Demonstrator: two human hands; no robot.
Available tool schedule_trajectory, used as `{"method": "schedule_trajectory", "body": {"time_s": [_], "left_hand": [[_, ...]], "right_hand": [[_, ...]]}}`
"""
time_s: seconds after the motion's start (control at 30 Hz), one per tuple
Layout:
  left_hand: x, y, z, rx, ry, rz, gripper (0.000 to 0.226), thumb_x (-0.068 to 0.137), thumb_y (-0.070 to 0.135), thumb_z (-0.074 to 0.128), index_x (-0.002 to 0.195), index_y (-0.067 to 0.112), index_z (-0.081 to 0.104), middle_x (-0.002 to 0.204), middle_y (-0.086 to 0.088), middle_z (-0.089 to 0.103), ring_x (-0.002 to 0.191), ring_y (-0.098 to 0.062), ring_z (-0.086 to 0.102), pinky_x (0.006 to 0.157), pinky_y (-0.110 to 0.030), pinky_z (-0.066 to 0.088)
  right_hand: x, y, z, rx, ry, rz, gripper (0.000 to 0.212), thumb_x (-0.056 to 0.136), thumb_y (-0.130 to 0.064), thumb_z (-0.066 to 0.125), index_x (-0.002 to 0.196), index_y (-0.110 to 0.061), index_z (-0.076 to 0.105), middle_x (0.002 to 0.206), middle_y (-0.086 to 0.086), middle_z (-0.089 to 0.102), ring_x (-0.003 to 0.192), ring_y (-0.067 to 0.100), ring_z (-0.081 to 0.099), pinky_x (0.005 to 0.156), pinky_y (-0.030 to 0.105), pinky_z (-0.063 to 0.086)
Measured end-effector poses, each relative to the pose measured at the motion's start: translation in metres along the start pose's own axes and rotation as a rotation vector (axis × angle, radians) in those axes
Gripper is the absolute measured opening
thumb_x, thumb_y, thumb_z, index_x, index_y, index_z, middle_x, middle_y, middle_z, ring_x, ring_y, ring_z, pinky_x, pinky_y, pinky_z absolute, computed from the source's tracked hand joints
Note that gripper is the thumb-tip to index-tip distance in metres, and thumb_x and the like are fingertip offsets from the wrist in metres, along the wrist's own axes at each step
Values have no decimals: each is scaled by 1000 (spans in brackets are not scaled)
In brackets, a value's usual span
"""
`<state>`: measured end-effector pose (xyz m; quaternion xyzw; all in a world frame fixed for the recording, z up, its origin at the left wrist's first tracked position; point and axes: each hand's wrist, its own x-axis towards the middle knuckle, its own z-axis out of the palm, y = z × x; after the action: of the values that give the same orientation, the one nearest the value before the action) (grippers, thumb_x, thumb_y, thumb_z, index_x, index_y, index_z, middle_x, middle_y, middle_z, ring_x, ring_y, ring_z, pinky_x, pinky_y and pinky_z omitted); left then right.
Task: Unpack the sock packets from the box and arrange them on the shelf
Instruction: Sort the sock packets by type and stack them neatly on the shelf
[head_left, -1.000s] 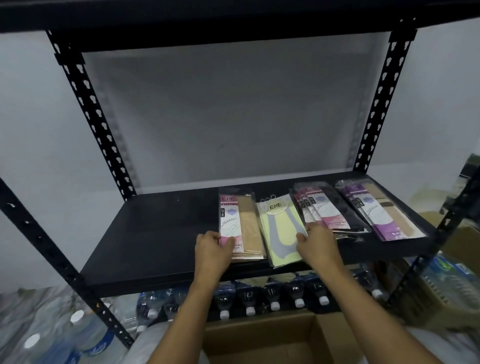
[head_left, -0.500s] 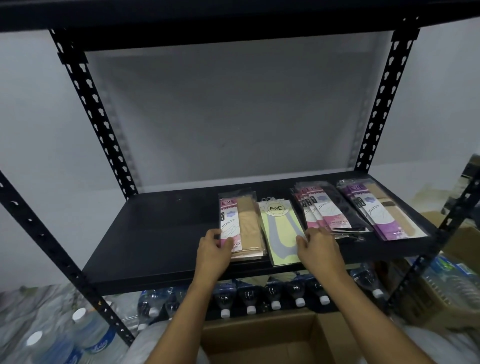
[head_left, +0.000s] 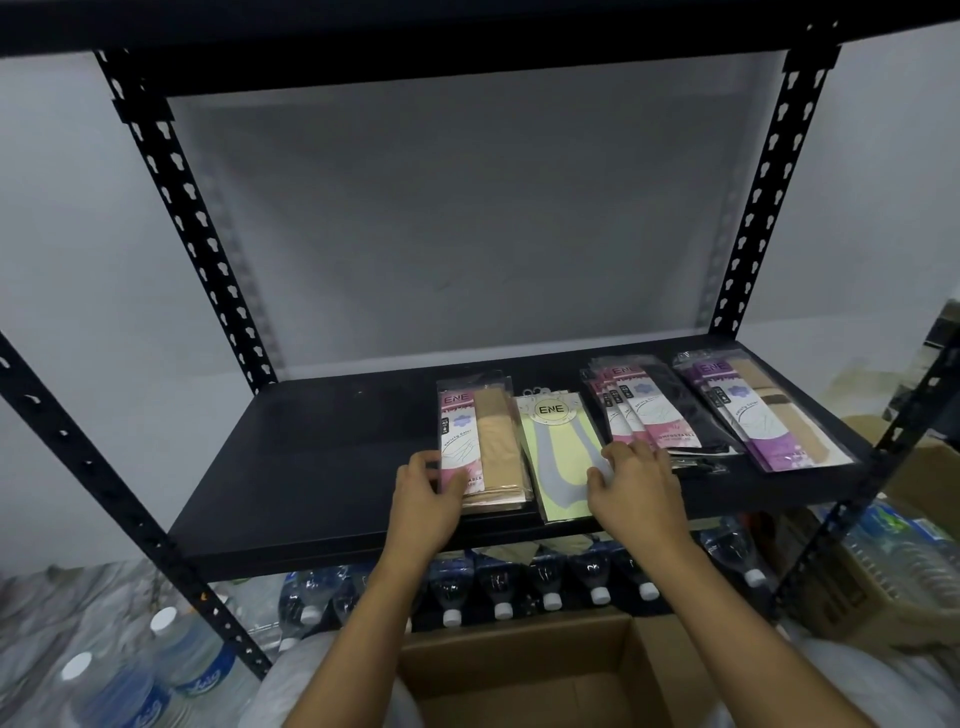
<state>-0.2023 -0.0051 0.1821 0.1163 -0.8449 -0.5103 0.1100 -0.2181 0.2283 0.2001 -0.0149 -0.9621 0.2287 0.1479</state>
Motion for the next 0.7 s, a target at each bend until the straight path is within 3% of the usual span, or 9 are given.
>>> {"method": "schedule_trajectory", "body": {"time_s": [0.2, 0.37, 0.7], "left_hand": [[-8, 6, -4, 29, 22, 4, 35, 91, 32, 63, 122, 18, 52, 118, -1, 49, 97, -11, 56, 83, -26, 42], [-12, 8, -8, 34, 24, 13, 33, 90, 30, 64, 119, 19, 52, 118, -2, 49, 99, -12, 56, 83, -25, 42], [-18, 12, -9, 52, -1, 17, 43, 89, 33, 66, 126, 16, 51, 124, -3, 47, 102, -16, 60, 95, -37, 51]], "right_hand": [[-4, -8, -2, 86, 15, -31, 35, 88, -31, 54, 118, -14, 60, 126, 6, 55, 126, 28, 36, 101, 45, 35], [-9, -13, -2, 139, 3, -47, 35, 88, -32, 57, 117, -12, 61, 122, 8, 56, 120, 28, 40, 100, 45, 36], [-17, -16, -3, 184, -30, -68, 38, 87, -36, 56, 117, -14, 61, 123, 5, 57, 117, 25, 42, 100, 45, 38]]}}
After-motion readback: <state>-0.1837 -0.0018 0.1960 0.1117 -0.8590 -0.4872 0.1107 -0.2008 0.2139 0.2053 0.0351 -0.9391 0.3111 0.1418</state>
